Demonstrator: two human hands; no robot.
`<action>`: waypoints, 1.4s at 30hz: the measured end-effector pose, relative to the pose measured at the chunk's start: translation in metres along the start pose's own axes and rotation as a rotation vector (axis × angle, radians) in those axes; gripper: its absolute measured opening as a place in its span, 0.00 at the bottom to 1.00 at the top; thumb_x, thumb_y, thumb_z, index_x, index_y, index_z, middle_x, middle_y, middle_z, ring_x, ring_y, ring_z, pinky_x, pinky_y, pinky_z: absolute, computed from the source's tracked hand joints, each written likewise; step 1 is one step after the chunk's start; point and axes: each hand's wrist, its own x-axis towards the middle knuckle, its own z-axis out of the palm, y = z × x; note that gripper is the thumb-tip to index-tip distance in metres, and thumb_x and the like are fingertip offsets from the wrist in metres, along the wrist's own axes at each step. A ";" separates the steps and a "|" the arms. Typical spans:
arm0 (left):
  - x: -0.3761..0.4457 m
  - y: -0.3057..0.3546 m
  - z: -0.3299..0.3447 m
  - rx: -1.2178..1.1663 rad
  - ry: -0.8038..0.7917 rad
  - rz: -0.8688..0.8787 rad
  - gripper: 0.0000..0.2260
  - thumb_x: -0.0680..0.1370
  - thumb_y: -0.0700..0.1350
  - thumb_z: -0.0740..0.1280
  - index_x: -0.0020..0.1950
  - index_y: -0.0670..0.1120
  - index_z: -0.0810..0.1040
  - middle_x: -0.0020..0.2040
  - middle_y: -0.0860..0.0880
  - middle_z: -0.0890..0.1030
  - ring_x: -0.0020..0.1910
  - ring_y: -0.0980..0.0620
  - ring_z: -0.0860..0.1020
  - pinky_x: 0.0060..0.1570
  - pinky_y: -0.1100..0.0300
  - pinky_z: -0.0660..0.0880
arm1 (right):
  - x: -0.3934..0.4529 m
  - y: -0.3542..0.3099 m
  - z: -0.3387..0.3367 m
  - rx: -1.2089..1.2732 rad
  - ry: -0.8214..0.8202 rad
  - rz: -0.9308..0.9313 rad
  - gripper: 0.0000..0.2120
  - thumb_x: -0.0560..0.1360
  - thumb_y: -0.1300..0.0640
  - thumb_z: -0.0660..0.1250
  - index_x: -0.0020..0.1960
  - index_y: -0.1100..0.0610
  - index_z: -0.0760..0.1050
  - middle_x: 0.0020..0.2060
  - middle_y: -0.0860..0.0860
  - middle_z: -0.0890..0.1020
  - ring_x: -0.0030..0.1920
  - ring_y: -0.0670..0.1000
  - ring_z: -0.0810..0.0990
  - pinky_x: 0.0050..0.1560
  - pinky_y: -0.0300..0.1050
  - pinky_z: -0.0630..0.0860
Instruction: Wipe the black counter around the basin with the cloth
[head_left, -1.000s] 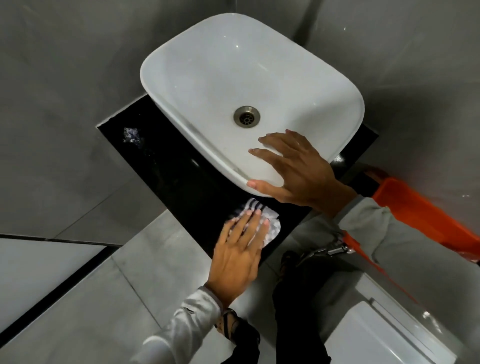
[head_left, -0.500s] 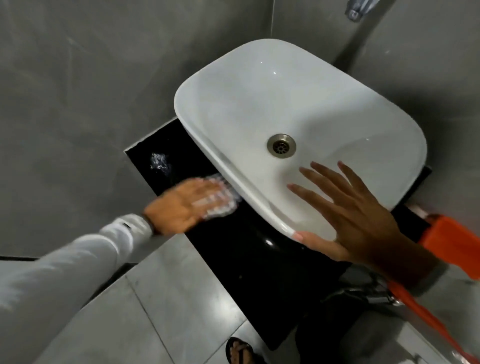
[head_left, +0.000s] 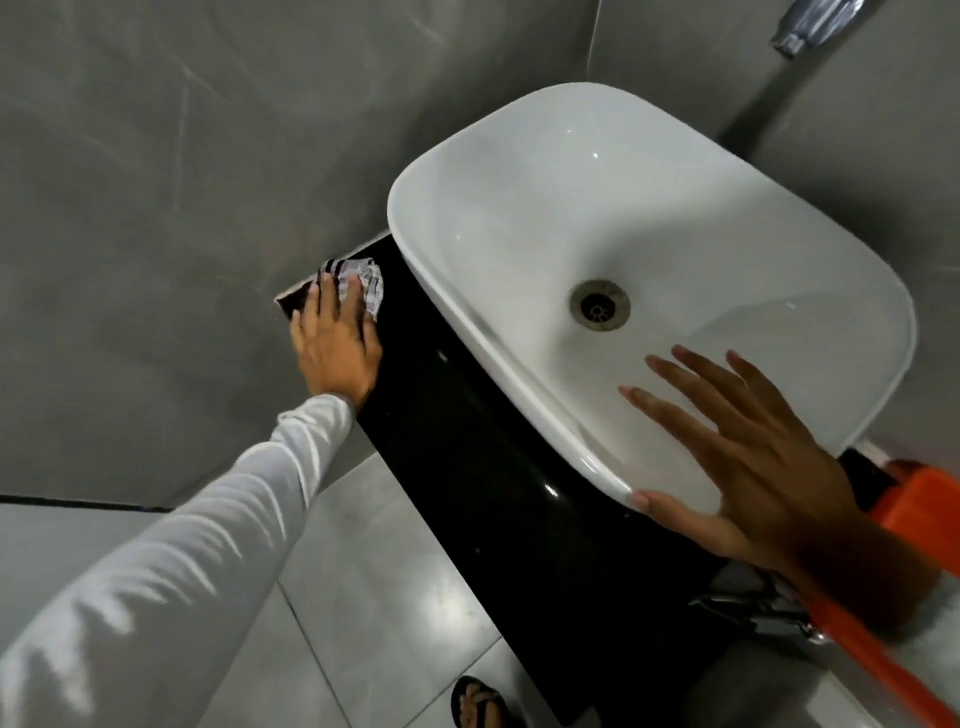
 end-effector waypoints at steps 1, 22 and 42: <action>-0.018 0.011 0.001 0.005 -0.009 -0.028 0.25 0.82 0.47 0.60 0.80 0.50 0.65 0.83 0.43 0.61 0.83 0.43 0.59 0.80 0.41 0.55 | -0.001 -0.001 -0.001 -0.012 -0.002 0.014 0.41 0.78 0.27 0.57 0.78 0.55 0.73 0.78 0.61 0.74 0.81 0.62 0.69 0.76 0.74 0.69; 0.008 -0.055 -0.013 0.089 -0.047 0.552 0.24 0.83 0.49 0.55 0.77 0.43 0.71 0.79 0.37 0.69 0.79 0.35 0.67 0.77 0.38 0.64 | -0.003 0.001 0.001 -0.001 0.002 0.025 0.43 0.75 0.24 0.59 0.77 0.53 0.74 0.77 0.58 0.75 0.81 0.59 0.69 0.77 0.71 0.69; -0.186 0.060 0.017 -1.080 0.200 -0.432 0.27 0.87 0.39 0.55 0.84 0.46 0.48 0.84 0.56 0.53 0.81 0.64 0.56 0.82 0.62 0.52 | -0.001 -0.003 0.006 -0.035 0.045 0.022 0.40 0.76 0.28 0.59 0.77 0.55 0.74 0.74 0.61 0.78 0.78 0.62 0.73 0.76 0.71 0.71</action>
